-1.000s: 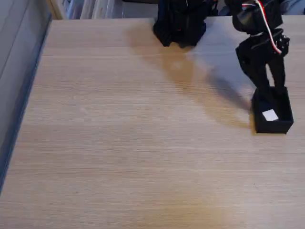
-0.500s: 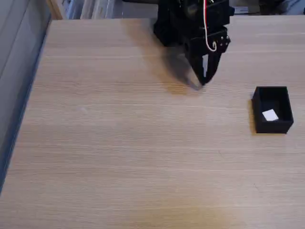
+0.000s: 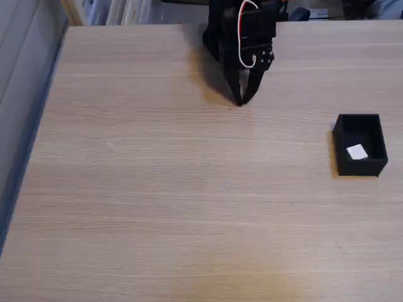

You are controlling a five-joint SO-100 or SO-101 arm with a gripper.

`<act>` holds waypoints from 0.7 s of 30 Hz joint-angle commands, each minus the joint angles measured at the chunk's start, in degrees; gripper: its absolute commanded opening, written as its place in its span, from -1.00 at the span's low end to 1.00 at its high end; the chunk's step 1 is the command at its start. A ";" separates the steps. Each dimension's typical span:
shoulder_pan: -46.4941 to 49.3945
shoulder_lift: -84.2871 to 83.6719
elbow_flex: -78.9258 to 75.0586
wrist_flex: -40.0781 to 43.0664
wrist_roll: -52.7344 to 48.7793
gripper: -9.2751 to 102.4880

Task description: Pick a white block and place it in the black box.

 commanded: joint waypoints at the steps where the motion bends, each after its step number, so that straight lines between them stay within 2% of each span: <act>1: 1.14 2.11 1.05 1.05 1.67 -0.83; 4: 0.70 6.77 1.14 3.43 2.02 -0.83; 21: 1.41 6.77 1.05 3.52 1.14 -0.83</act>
